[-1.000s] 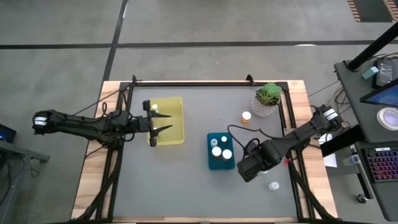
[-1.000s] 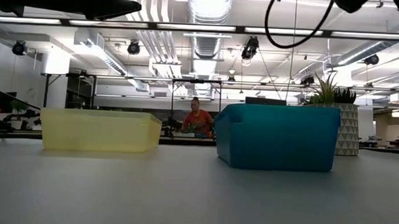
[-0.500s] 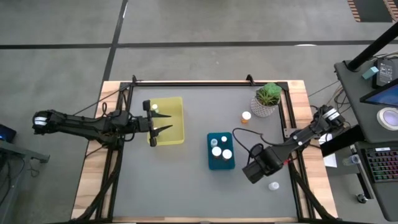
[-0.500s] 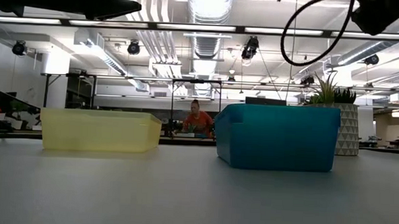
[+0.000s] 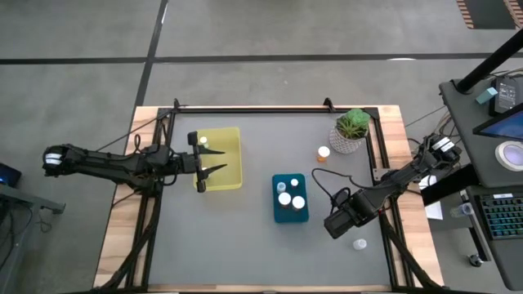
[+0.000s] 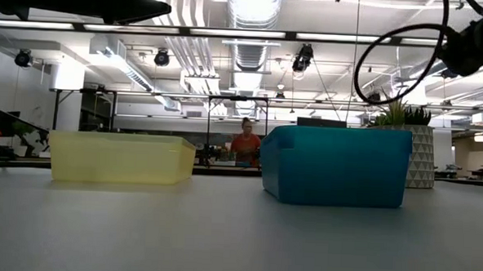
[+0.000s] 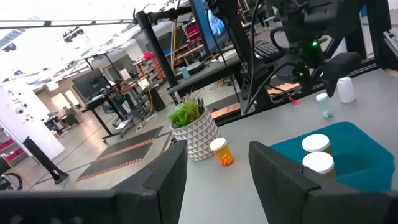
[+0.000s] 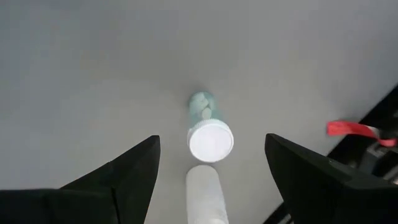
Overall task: Pick and place medicine bottles into bin by pill shape (circle, oval)
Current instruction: Put the light blue tablet bottle into the yellow bin
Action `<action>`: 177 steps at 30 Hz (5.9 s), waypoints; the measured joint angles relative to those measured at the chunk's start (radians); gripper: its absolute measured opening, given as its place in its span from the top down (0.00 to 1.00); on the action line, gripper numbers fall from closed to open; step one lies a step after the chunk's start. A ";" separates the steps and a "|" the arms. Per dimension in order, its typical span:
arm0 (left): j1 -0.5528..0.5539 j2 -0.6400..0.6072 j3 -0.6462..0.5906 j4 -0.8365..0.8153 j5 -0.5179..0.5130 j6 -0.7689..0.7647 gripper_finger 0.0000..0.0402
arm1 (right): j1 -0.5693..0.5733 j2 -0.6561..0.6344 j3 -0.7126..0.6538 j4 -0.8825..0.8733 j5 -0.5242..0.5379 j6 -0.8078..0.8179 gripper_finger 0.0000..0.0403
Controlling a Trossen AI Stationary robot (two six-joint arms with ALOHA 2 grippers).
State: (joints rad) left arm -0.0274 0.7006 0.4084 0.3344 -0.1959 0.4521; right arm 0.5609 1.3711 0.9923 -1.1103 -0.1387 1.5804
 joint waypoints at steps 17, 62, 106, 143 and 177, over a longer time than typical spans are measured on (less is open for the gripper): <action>0.000 0.001 0.000 0.002 0.000 0.000 0.61 | 0.011 -0.066 -0.172 0.205 -0.019 0.064 0.42; 0.000 0.006 0.000 0.038 0.000 0.000 0.61 | -0.161 -0.094 0.279 -0.229 0.269 -0.207 0.71; 0.002 0.145 0.020 0.051 -0.035 -0.024 0.61 | -0.653 0.265 0.517 0.722 0.233 -1.355 0.71; 0.001 -0.031 0.006 0.038 -0.146 -0.027 0.61 | -0.721 0.951 1.293 0.297 0.104 -1.488 0.72; 0.001 -0.027 0.006 0.041 -0.146 -0.018 0.61 | -0.714 1.013 1.287 0.286 0.067 -1.529 0.69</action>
State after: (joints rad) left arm -0.0269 0.6731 0.4145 0.3756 -0.3420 0.4343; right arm -0.1528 2.3840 2.2798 -0.8243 -0.0716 0.0513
